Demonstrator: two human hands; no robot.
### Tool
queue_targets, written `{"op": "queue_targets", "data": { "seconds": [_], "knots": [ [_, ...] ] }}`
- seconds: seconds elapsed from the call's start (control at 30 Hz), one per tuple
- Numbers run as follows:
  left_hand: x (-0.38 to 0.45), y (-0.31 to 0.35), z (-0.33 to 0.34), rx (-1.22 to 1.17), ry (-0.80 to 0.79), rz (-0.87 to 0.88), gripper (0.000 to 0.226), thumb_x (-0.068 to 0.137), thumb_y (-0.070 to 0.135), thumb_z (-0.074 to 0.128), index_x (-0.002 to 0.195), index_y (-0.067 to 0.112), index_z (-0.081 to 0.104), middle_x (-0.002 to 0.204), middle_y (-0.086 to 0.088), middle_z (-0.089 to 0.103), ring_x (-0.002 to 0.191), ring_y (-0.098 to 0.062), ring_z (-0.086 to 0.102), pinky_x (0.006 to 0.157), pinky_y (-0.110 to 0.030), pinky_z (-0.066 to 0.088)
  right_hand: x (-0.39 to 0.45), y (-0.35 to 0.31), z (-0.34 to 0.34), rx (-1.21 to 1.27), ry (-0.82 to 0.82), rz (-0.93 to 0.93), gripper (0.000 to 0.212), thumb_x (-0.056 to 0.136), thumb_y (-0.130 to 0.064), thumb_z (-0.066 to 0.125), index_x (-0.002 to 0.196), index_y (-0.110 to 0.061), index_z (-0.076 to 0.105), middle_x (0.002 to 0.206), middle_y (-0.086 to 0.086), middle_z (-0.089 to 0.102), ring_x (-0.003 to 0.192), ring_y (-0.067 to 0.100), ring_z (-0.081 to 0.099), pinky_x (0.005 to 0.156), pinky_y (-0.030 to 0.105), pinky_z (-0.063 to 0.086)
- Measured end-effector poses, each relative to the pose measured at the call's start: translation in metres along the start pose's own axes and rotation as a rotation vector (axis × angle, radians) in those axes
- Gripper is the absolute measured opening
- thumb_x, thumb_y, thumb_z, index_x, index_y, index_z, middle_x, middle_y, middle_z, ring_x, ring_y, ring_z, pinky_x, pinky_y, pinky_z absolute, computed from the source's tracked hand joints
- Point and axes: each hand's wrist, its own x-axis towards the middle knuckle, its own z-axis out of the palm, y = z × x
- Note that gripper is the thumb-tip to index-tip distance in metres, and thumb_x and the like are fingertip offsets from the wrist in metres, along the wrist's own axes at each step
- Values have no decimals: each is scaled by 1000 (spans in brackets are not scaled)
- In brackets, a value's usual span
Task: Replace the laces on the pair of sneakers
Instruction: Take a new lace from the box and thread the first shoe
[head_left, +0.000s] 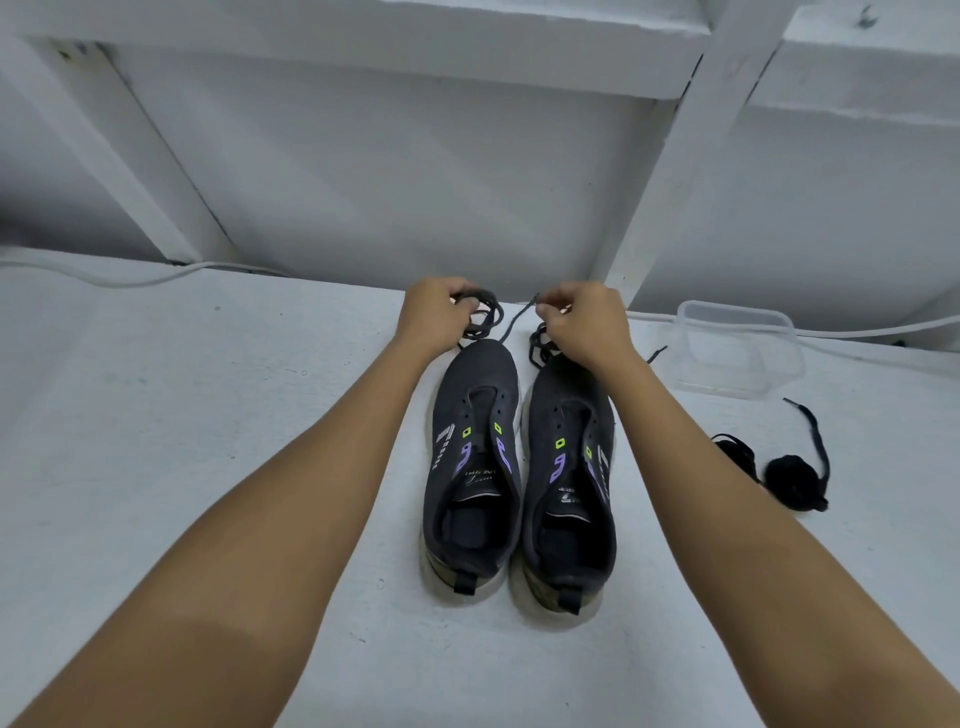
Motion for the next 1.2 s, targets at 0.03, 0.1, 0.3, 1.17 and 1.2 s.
{"op": "queue_targets", "data": {
  "seconds": [0.03,0.1,0.3,1.17,1.2],
  "knots": [
    [1,3,-4,-20,-1,17,24,97,10,61,116,16,75,103,3,71,91,-12,63,80,-13,44,1,-6,-1,28,-29,-34,21,95,-19,65,110,-21,78,98,-4,75,91,15,65,83,23,47],
    [2,9,-12,-87,15,25,24,96,11,62,117,16,74,104,0,73,89,-14,66,85,-20,51,2,-19,-5,53,-133,-69,30,97,-13,59,122,-20,74,104,-4,73,92,10,62,88,19,45],
    [-5,27,-44,-410,12,4,23,97,7,61,117,11,72,92,-3,71,89,-22,71,82,-32,61,1,-49,-10,-14,-406,-159,55,93,-31,69,145,-18,54,144,-1,58,135,18,52,110,31,38],
    [-47,-33,-120,-547,702,-787,48,100,16,49,145,4,38,151,-16,41,135,-32,42,109,-40,36,-18,-149,-82,-18,-417,-349,22,95,-45,65,89,-26,74,74,-9,63,70,9,58,74,29,48],
    [-52,-36,-121,-445,682,-849,52,100,18,47,150,7,32,155,-15,32,141,-31,33,114,-42,28,-19,-150,-85,-26,-418,-351,22,95,-44,65,88,-26,74,73,-10,63,71,9,58,74,29,47]
  ]
}}
